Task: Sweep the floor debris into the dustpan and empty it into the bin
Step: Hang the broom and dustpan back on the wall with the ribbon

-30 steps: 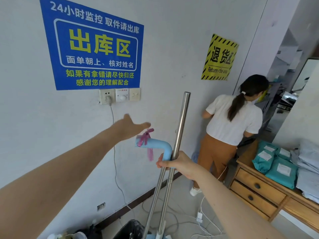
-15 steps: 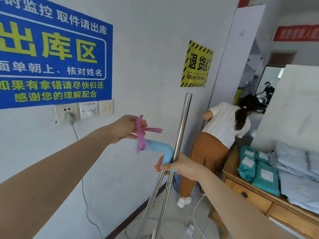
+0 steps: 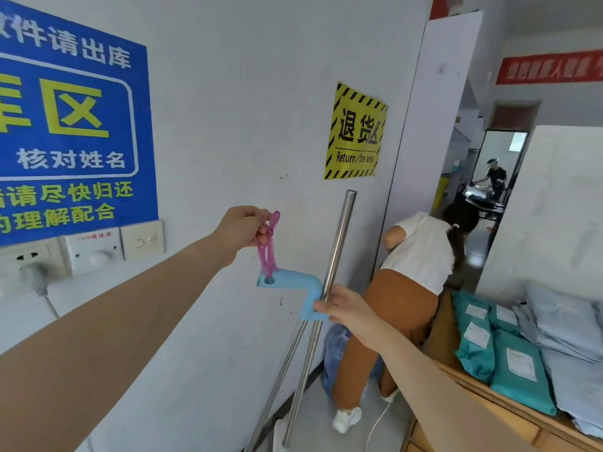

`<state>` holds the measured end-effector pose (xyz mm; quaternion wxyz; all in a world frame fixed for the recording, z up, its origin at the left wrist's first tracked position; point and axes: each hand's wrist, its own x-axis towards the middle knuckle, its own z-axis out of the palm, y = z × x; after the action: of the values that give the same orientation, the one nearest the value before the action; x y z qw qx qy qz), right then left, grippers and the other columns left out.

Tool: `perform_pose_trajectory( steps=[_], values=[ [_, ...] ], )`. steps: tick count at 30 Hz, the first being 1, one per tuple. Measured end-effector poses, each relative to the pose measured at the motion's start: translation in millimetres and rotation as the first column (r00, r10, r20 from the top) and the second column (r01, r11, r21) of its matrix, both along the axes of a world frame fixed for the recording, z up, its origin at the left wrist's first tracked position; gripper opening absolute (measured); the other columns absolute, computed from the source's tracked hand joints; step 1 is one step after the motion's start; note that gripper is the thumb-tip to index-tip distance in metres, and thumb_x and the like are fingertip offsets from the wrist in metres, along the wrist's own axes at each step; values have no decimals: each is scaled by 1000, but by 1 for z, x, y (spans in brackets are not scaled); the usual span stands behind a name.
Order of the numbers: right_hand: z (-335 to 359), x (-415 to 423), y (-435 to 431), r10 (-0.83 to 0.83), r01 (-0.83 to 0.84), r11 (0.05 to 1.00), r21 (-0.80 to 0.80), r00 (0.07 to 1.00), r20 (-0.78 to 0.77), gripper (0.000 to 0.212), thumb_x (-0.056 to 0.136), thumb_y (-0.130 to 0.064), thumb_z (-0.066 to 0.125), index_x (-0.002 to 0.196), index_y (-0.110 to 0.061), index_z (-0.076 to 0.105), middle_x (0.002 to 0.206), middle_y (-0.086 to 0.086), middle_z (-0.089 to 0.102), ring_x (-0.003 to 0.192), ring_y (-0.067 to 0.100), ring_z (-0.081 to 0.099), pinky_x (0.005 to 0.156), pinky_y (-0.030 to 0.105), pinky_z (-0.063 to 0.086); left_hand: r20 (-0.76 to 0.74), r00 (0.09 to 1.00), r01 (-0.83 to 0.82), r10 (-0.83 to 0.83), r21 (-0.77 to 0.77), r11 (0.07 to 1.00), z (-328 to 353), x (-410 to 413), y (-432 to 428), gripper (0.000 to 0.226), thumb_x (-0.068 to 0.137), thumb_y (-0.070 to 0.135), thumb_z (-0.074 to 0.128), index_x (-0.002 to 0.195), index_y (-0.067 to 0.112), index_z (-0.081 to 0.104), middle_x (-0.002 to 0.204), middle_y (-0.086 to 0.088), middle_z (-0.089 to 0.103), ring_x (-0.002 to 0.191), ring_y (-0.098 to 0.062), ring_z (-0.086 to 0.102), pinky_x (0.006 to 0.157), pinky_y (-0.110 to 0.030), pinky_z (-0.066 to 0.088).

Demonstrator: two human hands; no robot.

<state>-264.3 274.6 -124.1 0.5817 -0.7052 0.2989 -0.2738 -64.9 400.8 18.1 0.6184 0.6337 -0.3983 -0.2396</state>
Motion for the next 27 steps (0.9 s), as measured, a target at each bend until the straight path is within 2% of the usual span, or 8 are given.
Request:
perform_pose_trajectory(
  steps=[5,10,14,17,20,23,25,27],
  values=[
    [6,18,-75,74,-76,997,19,992,99,30,82,-8,74,111,-6,66,106,14,71,97,22,71,79,27,58,-2,1000,3,-3,-74,997,15,1,-68,31,86,-14,38,85,2,64,75,-13,61,46,-11,57,61,-21,59],
    [25,47,-133,160,-157,987,-32,981,115,21,78,-8,76,96,-16,69,92,4,75,89,17,72,78,28,59,25,999,-27,30,-122,992,33,23,-108,24,86,-12,47,96,1,64,74,-12,61,53,-14,59,71,-24,59],
    [42,64,-164,219,-215,976,-38,962,162,23,78,-9,77,98,-18,70,95,6,74,91,19,71,78,30,58,79,996,-38,50,-140,989,47,38,-131,25,86,-13,49,94,4,65,76,-12,61,57,-17,58,80,-30,57],
    [50,71,-192,381,-385,922,29,920,95,32,84,-9,72,116,-11,64,107,11,68,100,22,66,92,38,54,55,997,-39,47,-151,988,53,47,-149,22,87,-13,48,92,1,64,76,-13,59,56,-18,57,81,-31,56],
    [59,71,-230,530,-566,799,204,823,205,59,86,-30,70,139,-16,49,123,13,59,114,26,57,105,48,40,-26,996,-84,81,-170,982,52,59,-169,24,86,-15,46,102,-5,61,79,-15,58,60,-20,56,74,-28,57],
    [80,81,-266,463,-612,728,307,770,438,84,77,-69,57,143,-19,45,140,15,51,129,33,49,105,54,39,-75,994,-96,84,-167,981,52,73,-192,26,86,-15,46,105,-7,61,79,-15,58,61,-20,56,75,-29,57],
    [101,103,-283,402,-522,808,273,828,391,77,81,-71,50,134,-14,55,131,15,59,114,33,61,95,49,48,-76,994,-87,76,-156,984,52,79,-213,23,86,-15,47,98,-4,63,80,-15,58,62,-20,56,72,-28,58],
    [124,132,-294,355,-399,907,137,897,263,57,88,-58,53,120,-12,62,119,15,65,95,28,67,87,44,54,-72,995,-85,75,-152,985,52,83,-237,23,86,-15,47,86,0,64,79,-15,60,62,-21,57,67,-25,58]
  ],
)
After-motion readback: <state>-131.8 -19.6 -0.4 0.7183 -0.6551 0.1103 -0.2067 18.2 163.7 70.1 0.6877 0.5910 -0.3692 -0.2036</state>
